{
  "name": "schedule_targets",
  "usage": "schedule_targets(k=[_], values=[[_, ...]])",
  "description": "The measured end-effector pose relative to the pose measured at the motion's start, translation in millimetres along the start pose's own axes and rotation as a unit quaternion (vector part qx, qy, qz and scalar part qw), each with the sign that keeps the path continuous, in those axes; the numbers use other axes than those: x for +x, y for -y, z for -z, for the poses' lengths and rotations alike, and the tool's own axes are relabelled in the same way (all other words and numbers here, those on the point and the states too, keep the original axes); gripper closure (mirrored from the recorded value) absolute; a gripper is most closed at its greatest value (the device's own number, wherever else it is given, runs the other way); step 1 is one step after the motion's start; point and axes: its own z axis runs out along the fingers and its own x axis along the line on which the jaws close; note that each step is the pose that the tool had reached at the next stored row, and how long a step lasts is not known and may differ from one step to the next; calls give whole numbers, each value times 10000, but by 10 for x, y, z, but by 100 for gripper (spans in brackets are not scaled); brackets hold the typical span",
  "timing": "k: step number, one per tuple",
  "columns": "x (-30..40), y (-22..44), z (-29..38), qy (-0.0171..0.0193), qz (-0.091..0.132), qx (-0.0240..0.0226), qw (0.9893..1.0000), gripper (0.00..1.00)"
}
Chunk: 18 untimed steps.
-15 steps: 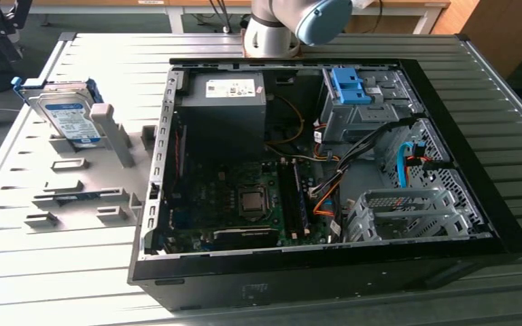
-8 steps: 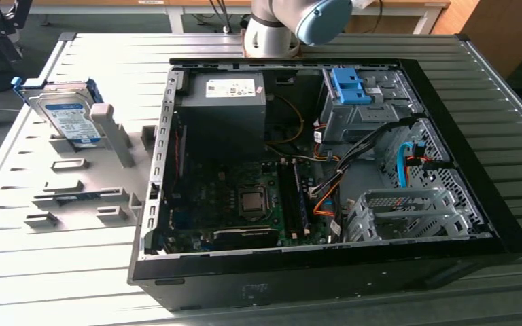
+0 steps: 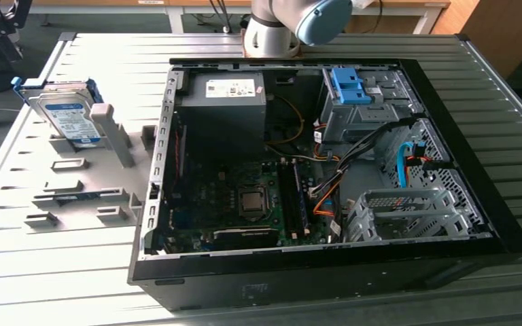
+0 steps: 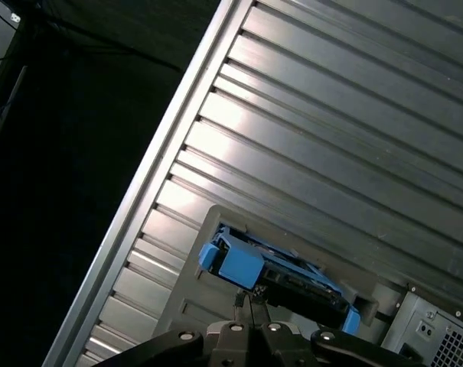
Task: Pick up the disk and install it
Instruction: 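Pick up the disk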
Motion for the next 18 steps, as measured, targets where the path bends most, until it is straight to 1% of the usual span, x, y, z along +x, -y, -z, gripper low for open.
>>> schedule_targets(k=[12, 17, 18], values=[[0, 0, 0, -7, 254, 2, 9997, 89], [0, 0, 0, -9, 362, 3, 9993, 89], [0, 0, 0, -12, 441, 4, 9990, 89]])
